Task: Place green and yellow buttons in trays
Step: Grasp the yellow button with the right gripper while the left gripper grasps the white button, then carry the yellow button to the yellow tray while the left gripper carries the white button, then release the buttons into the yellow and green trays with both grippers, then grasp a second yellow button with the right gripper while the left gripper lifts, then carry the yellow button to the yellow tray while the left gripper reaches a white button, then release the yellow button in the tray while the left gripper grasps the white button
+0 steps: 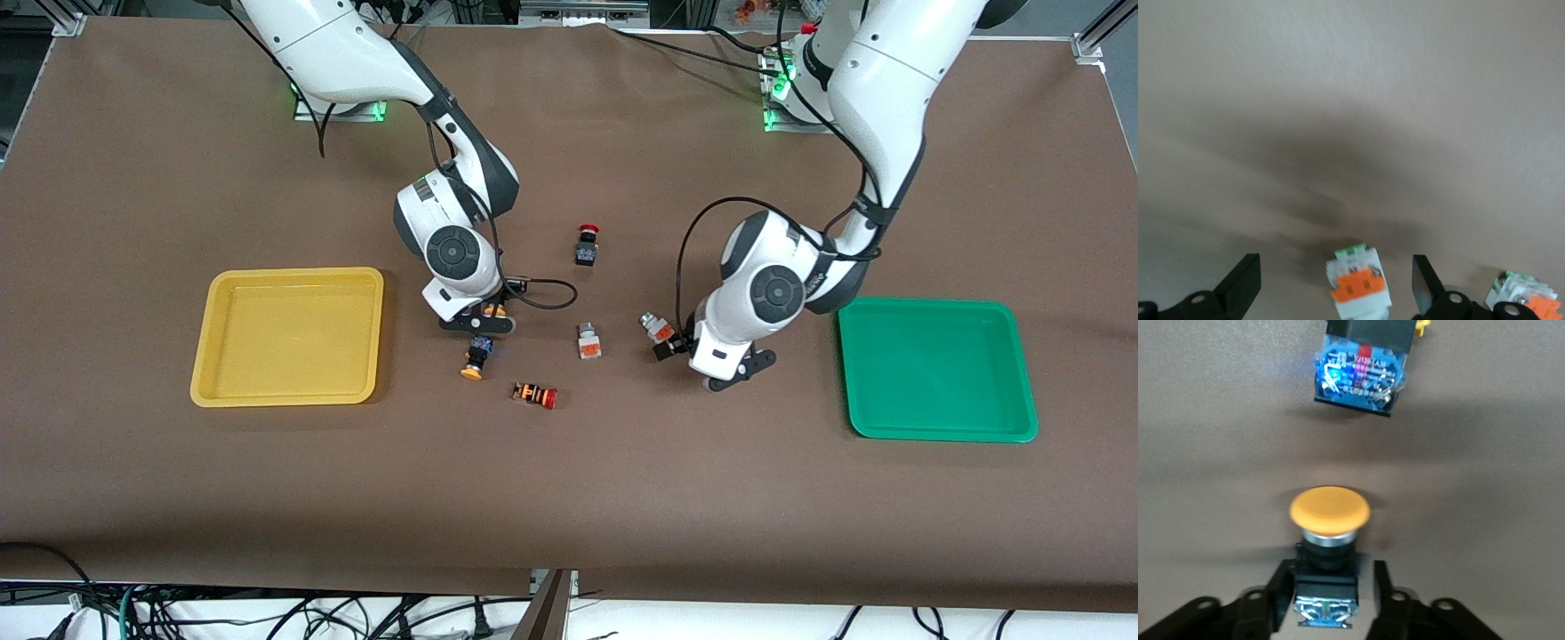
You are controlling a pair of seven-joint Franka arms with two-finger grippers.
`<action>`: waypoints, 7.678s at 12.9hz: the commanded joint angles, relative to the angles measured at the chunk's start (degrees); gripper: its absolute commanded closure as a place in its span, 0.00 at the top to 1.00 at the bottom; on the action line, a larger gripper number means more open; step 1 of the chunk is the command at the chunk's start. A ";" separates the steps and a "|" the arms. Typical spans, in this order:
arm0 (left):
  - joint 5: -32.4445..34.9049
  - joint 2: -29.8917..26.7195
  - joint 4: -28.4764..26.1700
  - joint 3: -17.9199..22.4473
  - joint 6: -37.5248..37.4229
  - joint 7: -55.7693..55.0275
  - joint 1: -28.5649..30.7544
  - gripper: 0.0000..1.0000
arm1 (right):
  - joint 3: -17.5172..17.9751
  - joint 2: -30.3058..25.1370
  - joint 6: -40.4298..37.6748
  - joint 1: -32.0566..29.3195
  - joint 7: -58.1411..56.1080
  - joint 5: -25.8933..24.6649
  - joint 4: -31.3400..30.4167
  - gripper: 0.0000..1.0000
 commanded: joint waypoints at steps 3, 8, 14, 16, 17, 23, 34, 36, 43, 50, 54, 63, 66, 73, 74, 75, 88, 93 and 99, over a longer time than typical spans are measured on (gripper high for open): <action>-0.96 0.58 -2.85 0.45 5.10 -2.67 -2.10 1.00 | -0.61 -2.51 0.14 0.07 -0.95 0.94 0.10 0.19; -0.96 0.75 -3.55 0.45 5.20 -3.12 -2.54 0.38 | -6.13 -8.23 -11.18 -5.47 -16.46 0.85 1.60 0.19; -0.70 -0.82 -1.27 0.54 1.88 -2.25 -0.44 0.17 | -21.43 -8.42 -14.72 -6.52 -38.47 0.94 0.72 0.19; 0.00 -1.35 1.70 0.54 -3.65 -2.07 1.14 0.16 | -21.62 -7.19 -14.37 -10.81 -42.06 0.85 0.54 0.19; 0.01 -1.44 3.72 0.63 -6.90 -0.33 1.85 0.16 | -21.62 -6.49 -14.02 -12.92 -45.31 0.85 0.54 0.20; 0.01 -2.41 6.55 0.71 -14.84 26.27 14.22 0.17 | -21.62 -2.44 -12.52 -19.62 -49.38 0.85 -0.07 0.21; 12.65 -5.66 7.26 2.38 -23.02 50.74 22.16 0.20 | -18.73 -1.91 -13.56 -18.93 -48.86 2.25 4.83 1.00; 22.20 -4.35 7.00 2.65 -22.75 54.52 22.24 0.19 | -16.45 -2.09 -16.90 -17.78 -44.75 2.52 8.87 1.00; 22.77 0.40 5.77 2.39 -12.93 58.58 28.92 0.20 | -8.97 -1.56 -13.51 -11.64 -23.67 3.40 11.27 1.00; 21.72 2.16 5.94 2.12 -11.85 58.14 29.10 0.77 | -7.91 2.65 0.30 -0.83 0.43 3.40 11.18 1.00; 19.78 1.81 6.38 2.12 -12.47 58.32 29.01 1.00 | -7.91 4.59 2.77 0.68 2.47 3.40 11.09 1.00; 16.27 -2.23 11.10 -4.89 -25.54 57.44 28.75 1.00 | -7.91 5.83 5.15 0.59 1.69 3.31 11.18 0.14; 14.17 -2.23 14.29 -8.59 -29.95 52.71 27.96 1.00 | -8.35 3.98 1.30 -1.33 -3.30 2.70 12.75 0.14; 10.30 -2.06 14.20 -13.52 -29.44 32.94 22.87 1.00 | -18.08 -1.64 -19.02 -7.93 -36.50 2.61 12.68 0.14; 7.51 -1.54 14.20 -13.44 -29.08 30.74 22.25 1.00 | -20.45 -2.08 -19.02 -7.93 -40.38 2.87 10.93 0.14; 5.48 -1.18 14.20 -13.43 -27.69 28.98 22.16 1.00 | -22.13 -2.52 -18.76 -7.93 -43.03 2.96 9.00 0.14; 0.10 3.38 14.29 -13.35 -9.68 10.61 10.30 1.00 | -26.54 -6.39 -9.79 -9.34 -51.14 6.29 -3.95 1.00; -1.49 5.58 14.29 -13.35 -3.70 8.30 8.01 1.00 | -26.54 -6.22 -16.02 -9.43 -50.96 6.30 3.79 1.00; 1.75 7.87 15.69 -10.46 0.45 3.91 0.38 1.00 | -15.86 -11.12 -20.16 -15.99 -41.83 1.06 5.82 1.00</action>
